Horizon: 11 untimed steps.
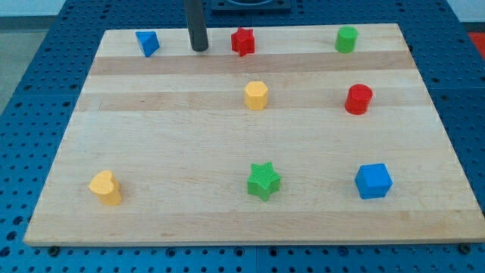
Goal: Move the red star close to the yellow hexagon
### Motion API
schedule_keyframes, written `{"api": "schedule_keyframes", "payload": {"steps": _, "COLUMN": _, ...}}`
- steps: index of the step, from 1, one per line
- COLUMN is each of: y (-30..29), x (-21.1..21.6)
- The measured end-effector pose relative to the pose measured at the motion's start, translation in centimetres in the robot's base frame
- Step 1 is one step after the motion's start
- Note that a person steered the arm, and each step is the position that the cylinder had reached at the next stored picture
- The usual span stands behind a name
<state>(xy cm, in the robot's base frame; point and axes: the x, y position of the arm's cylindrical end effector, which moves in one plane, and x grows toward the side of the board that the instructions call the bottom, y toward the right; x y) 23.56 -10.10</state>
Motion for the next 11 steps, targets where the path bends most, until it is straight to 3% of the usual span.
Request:
{"api": "schedule_keyframes", "payload": {"steps": 2, "y": 3.9, "x": -3.2}}
{"api": "schedule_keyframes", "payload": {"steps": 4, "y": 7.6, "x": -2.9}}
{"api": "schedule_keyframes", "payload": {"steps": 11, "y": 8.8, "x": 3.8}}
